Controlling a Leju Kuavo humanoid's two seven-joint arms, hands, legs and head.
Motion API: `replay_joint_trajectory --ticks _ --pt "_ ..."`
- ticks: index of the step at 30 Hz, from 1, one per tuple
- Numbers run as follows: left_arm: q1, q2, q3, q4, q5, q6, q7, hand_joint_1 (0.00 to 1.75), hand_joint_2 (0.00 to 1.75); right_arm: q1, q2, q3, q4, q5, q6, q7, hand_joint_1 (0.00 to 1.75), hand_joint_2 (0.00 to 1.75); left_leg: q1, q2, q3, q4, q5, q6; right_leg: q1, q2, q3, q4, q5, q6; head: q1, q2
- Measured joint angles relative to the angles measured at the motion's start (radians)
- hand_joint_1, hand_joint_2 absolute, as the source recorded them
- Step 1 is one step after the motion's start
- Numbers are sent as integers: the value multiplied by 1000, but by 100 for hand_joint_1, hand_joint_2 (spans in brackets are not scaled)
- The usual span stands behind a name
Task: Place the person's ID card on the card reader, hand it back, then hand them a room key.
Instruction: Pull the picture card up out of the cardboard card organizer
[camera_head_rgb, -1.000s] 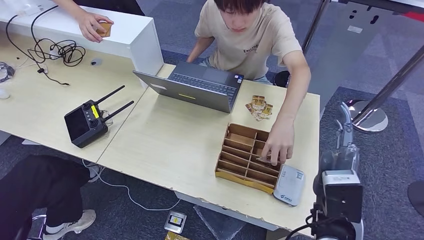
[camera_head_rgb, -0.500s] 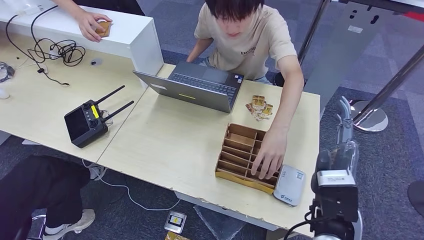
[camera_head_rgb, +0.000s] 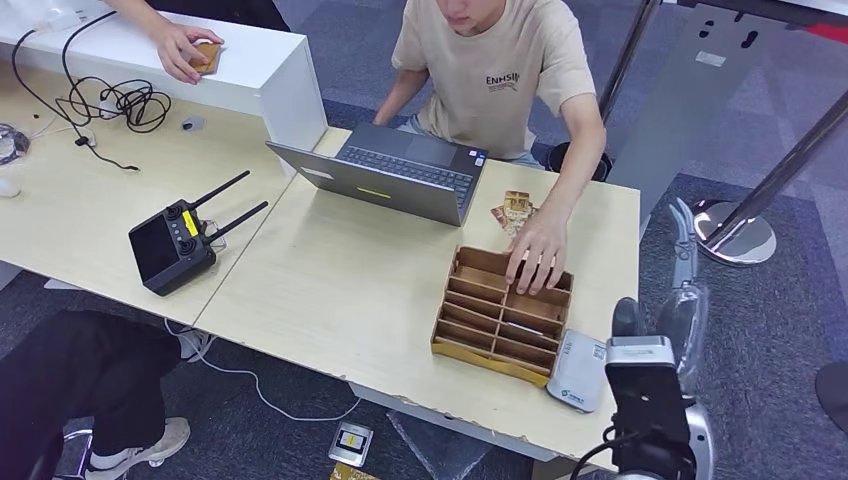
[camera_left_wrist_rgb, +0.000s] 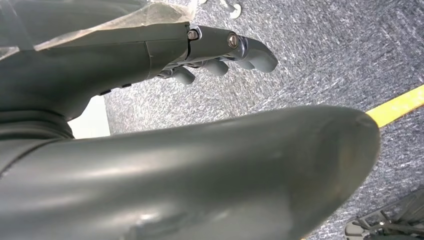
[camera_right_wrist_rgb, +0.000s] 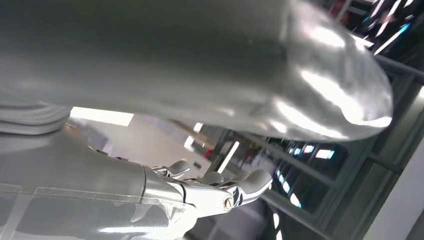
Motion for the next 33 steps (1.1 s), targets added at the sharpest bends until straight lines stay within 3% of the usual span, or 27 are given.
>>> replay_joint_trajectory --ticks 2,6,15,29,33 --pt "0 0 0 0 1 1 0 0 0 7 -5 3 6 44 -7 22 0 0 0 0 0 0 0 0 0 0 0 0 0 0 0 0" --pt "0 0 1 0 4 2 0 0 0 32 -19 16 17 127 -30 57 0 175 0 0 0 0 0 0 0 0 0 0 0 0 0 0" --pt "0 1 1 0 -4 3 0 0 0 43 -54 95 78 290 -2 137 0 175 0 0 0 0 0 0 0 0 0 0 0 0 0 0" --pt "-3 1 0 0 -31 0 0 0 0 -40 -59 218 287 400 32 117 0 175 0 0 0 0 0 0 0 0 0 0 0 0 0 0" --pt "-3 1 0 0 -27 -3 -1 0 0 -67 -58 236 350 364 55 96 0 175 0 0 0 0 0 0 0 0 0 0 0 0 0 0"
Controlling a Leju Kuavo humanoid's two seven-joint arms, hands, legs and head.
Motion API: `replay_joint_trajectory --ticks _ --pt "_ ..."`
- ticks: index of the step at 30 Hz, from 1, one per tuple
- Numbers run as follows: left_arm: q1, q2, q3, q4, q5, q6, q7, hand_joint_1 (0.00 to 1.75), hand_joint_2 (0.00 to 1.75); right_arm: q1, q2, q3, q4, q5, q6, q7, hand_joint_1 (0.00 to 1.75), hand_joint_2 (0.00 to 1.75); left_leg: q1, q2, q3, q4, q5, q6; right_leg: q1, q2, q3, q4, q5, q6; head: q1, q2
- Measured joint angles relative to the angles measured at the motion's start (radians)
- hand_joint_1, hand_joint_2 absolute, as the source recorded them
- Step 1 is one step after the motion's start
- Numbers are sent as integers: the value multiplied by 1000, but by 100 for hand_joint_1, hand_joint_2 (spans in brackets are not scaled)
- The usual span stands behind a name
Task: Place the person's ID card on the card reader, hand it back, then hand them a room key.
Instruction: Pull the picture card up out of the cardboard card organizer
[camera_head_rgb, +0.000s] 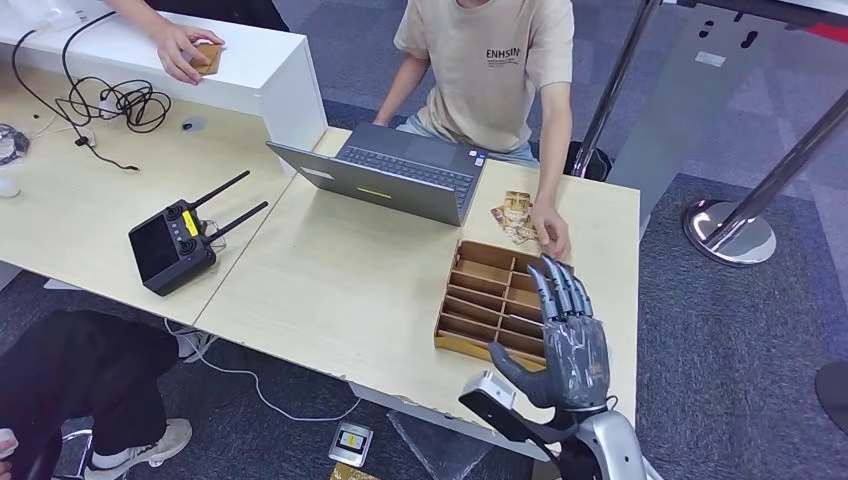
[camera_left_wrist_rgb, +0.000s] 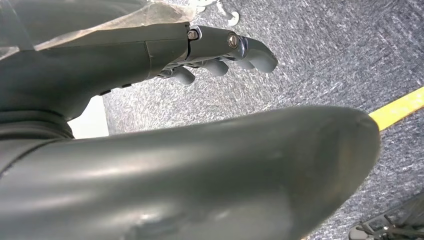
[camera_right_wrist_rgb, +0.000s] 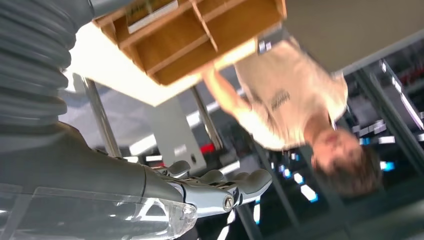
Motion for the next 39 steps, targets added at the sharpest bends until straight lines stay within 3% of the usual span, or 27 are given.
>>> replay_joint_trajectory --ticks 18,30,39 --pt "0 0 0 0 5 -2 -16 0 0 -57 22 18 220 -135 27 -83 0 175 0 0 0 0 0 0 0 0 0 0 0 0 0 0" --pt "0 0 0 0 -5 -3 -17 0 0 -57 30 18 277 -152 22 -85 0 175 0 0 0 0 0 0 0 0 0 0 0 0 0 0" --pt "0 3 0 0 -14 -15 -25 0 0 -63 31 12 305 -97 -34 -66 0 175 0 0 0 0 0 0 0 0 0 0 0 0 0 0"
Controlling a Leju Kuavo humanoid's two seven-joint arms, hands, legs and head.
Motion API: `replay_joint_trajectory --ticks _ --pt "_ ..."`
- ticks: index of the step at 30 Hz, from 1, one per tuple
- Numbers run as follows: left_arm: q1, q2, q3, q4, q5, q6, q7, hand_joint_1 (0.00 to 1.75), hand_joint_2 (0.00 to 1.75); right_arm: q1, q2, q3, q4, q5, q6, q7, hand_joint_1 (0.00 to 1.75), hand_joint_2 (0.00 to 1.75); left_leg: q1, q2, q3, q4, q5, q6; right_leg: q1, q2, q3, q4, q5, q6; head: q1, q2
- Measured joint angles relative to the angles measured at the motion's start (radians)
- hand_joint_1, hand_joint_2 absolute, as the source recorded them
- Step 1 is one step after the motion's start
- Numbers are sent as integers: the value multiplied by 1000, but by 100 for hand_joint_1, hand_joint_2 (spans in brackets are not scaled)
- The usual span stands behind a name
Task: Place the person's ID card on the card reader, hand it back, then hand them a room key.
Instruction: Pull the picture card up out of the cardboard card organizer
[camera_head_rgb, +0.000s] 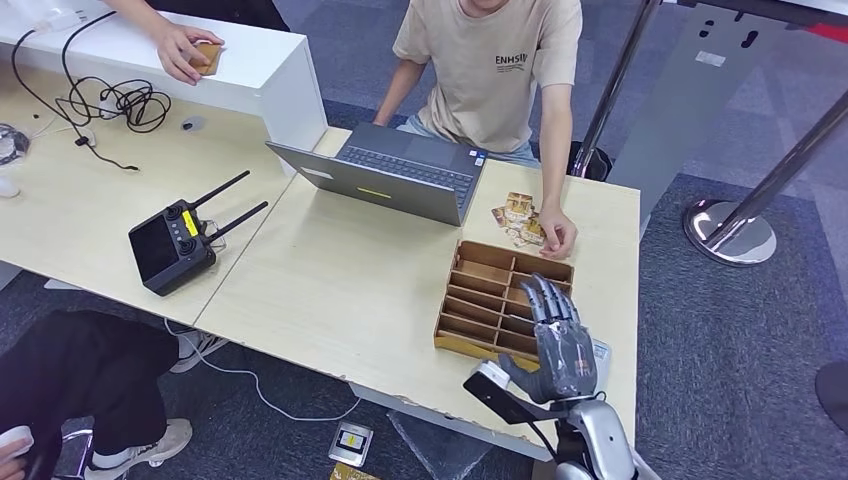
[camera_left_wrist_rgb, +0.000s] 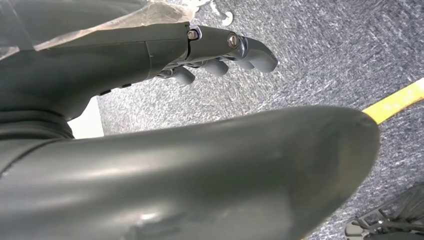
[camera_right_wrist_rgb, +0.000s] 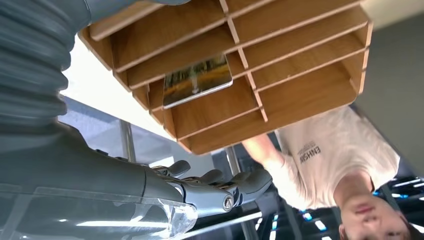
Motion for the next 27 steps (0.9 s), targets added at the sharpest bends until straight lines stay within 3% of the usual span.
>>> replay_joint_trajectory --ticks 27 --pt "0 1 0 0 -14 0 -5 0 0 -2 4 -16 43 49 -20 39 0 175 0 0 0 0 0 0 0 0 0 0 0 0 0 0"
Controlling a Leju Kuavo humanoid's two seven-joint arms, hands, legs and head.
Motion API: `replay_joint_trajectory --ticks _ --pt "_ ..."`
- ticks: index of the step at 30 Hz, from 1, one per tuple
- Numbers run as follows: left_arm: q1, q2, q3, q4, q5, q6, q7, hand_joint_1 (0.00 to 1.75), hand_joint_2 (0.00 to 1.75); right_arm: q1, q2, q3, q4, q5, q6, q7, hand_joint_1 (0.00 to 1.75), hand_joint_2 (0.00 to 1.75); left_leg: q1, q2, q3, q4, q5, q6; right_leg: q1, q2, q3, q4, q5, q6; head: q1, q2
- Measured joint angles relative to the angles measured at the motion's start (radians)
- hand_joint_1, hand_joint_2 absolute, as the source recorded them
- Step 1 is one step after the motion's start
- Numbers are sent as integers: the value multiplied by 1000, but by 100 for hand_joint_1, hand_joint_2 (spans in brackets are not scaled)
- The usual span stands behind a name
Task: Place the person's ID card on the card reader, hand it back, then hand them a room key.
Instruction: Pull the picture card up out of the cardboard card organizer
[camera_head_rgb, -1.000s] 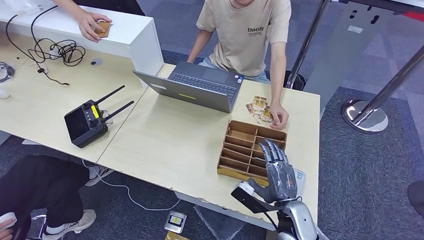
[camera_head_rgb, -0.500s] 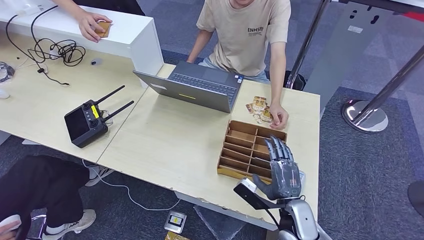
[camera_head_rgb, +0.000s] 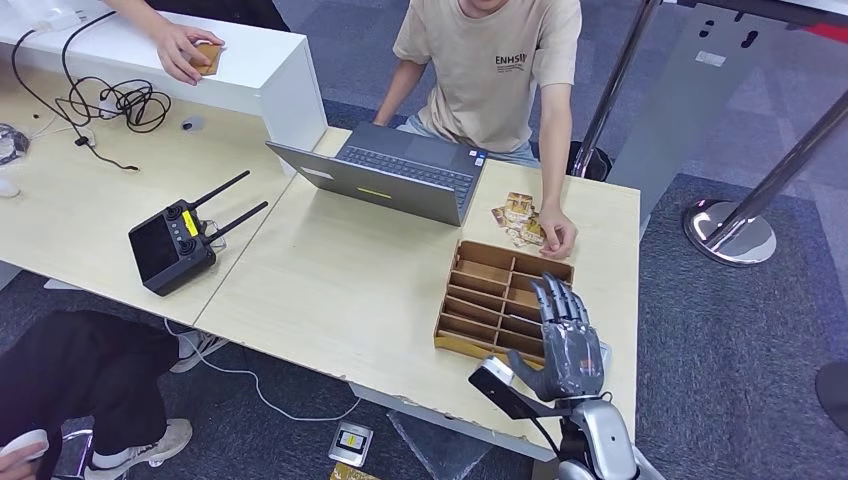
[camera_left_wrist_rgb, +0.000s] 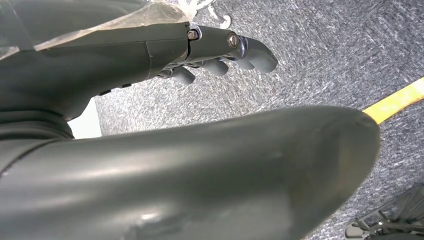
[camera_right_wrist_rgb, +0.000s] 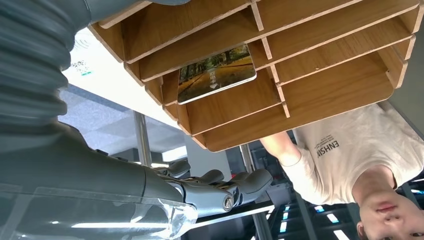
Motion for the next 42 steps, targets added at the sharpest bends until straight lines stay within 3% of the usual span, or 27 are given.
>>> replay_joint_trajectory --ticks 12,13,16,17,42 --pt "-3 0 0 0 -17 -12 -20 0 0 -1 -1 -25 33 44 1 40 0 175 0 0 0 0 0 0 0 0 0 0 0 0 0 0" --pt "-4 0 0 0 -18 -14 -21 0 0 -1 -1 -28 36 46 1 41 22 175 0 0 0 0 0 0 0 0 0 0 0 0 0 0" --pt "-5 -1 0 -1 -19 -16 -21 0 0 0 -1 -36 43 50 3 44 153 175 0 0 0 0 0 0 0 0 0 0 0 0 0 0" --pt "-5 -1 0 -1 -19 -17 -21 0 0 0 -1 -39 47 50 5 46 175 175 0 0 0 0 0 0 0 0 0 0 0 0 0 0" --pt "-7 -6 0 -15 -31 -14 -23 0 0 1 -6 -49 51 54 49 47 175 175 0 0 1 0 0 0 0 0 0 0 0 0 0 0"
